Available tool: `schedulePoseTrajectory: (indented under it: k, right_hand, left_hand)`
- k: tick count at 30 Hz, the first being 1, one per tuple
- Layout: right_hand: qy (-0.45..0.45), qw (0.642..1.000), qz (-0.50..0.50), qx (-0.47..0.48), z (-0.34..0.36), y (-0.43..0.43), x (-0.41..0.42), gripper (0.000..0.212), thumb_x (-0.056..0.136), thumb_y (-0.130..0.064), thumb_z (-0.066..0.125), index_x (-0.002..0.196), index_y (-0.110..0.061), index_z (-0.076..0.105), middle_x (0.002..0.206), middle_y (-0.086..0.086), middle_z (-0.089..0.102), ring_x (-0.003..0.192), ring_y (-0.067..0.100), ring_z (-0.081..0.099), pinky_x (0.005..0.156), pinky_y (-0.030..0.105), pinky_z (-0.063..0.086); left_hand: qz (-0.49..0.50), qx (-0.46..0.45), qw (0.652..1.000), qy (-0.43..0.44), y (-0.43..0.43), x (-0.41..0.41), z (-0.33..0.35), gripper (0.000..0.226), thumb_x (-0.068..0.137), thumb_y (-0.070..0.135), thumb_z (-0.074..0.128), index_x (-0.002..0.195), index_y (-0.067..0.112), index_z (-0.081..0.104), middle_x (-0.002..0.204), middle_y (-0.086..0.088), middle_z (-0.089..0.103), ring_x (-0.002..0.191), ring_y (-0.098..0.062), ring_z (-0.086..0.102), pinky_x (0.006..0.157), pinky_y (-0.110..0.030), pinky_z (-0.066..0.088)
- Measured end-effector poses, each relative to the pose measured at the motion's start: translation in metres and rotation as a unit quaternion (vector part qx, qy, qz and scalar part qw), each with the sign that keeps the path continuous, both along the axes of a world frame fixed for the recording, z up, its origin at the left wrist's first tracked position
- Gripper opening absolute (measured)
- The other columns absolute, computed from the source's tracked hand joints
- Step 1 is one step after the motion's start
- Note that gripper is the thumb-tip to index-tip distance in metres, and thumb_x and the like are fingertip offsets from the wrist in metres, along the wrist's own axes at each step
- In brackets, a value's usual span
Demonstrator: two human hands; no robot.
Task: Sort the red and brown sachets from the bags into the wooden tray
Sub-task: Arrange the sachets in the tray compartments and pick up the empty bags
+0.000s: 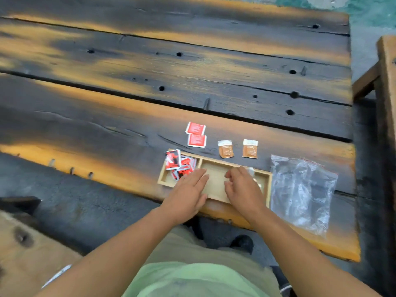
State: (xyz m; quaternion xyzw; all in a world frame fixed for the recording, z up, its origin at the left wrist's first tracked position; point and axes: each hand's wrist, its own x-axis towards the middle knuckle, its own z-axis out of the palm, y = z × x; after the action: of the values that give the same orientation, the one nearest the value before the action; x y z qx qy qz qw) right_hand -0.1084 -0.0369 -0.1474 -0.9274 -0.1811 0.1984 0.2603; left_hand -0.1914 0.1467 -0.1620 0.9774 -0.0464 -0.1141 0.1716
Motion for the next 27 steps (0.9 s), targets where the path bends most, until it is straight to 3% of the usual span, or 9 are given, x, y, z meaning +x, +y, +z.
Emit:
schedulePoseTrajectory:
  k: [4,9,12,15,21,24,27]
  right_hand:
    - [0.034,0.997,0.064,0.016,0.007,0.045,-0.012,0.02,0.094,-0.026,0.056,0.114,-0.022,0.059,0.112,-0.002,0.059,0.095,0.02,0.064,0.082,0.038,0.052]
    - [0.015,0.998,0.051,0.022,0.005,0.09,-0.02,0.022,0.093,-0.018,0.055,0.114,-0.019,0.062,0.111,0.0,0.062,0.106,0.019,0.058,0.088,0.031,0.046]
    - [-0.016,0.998,0.067,0.0,0.0,0.11,-0.023,0.035,0.092,-0.012,0.054,0.126,-0.015,0.061,0.127,0.002,0.059,0.121,0.021,0.051,0.101,0.032,0.044]
    - [-0.038,0.995,0.082,-0.03,-0.009,0.125,-0.028,0.056,0.088,-0.006,0.056,0.143,-0.011,0.049,0.151,0.007,0.046,0.138,0.024,0.042,0.114,0.037,0.038]
    - [-0.007,0.992,0.101,-0.08,-0.017,0.133,-0.041,0.074,0.092,-0.014,0.06,0.157,-0.015,0.024,0.167,0.003,0.016,0.153,0.02,0.018,0.123,0.038,0.024]
    - [-0.015,0.994,0.08,-0.078,-0.019,0.135,-0.043,0.071,0.09,-0.013,0.061,0.154,-0.018,0.031,0.164,0.002,0.024,0.148,0.021,0.03,0.118,0.039,0.033]
    - [-0.033,0.996,0.047,-0.07,-0.018,0.136,-0.04,0.062,0.083,-0.009,0.067,0.141,-0.018,0.046,0.145,0.002,0.045,0.122,0.025,0.055,0.103,0.04,0.047]
  left_hand:
    - [0.048,-0.022,0.998,-0.029,0.045,-0.01,0.004,0.06,0.092,0.033,0.058,0.145,0.009,0.042,0.155,-0.01,0.037,0.142,-0.028,0.036,0.117,-0.04,0.032]
    - [0.027,-0.008,0.999,0.039,0.096,-0.011,-0.009,0.087,0.091,0.054,0.054,0.158,0.018,0.012,0.167,0.002,-0.001,0.154,-0.016,0.002,0.123,-0.044,0.013]
    - [-0.007,0.009,0.998,0.057,0.112,-0.005,-0.013,0.088,0.094,0.056,0.046,0.158,0.017,0.001,0.166,0.005,-0.014,0.153,-0.013,-0.01,0.123,-0.045,0.002]
    - [-0.06,0.036,0.996,0.058,0.121,-0.005,-0.021,0.083,0.095,0.056,0.035,0.158,0.015,0.002,0.166,0.003,-0.013,0.152,-0.015,-0.015,0.124,-0.05,0.001]
    - [-0.1,0.019,0.992,0.071,0.125,-0.019,-0.034,0.077,0.095,0.053,0.027,0.158,0.015,0.004,0.167,0.001,-0.005,0.152,-0.016,-0.012,0.123,-0.054,0.008]
    - [-0.105,0.0,0.991,0.082,0.125,-0.017,-0.03,0.073,0.098,0.048,0.028,0.159,0.017,0.001,0.167,0.003,-0.005,0.152,-0.012,-0.012,0.124,-0.052,0.006]
    - [-0.12,-0.031,0.987,0.098,0.128,-0.014,-0.022,0.068,0.101,0.041,0.03,0.158,0.019,0.002,0.167,0.005,0.002,0.153,-0.009,-0.001,0.124,-0.052,0.007]
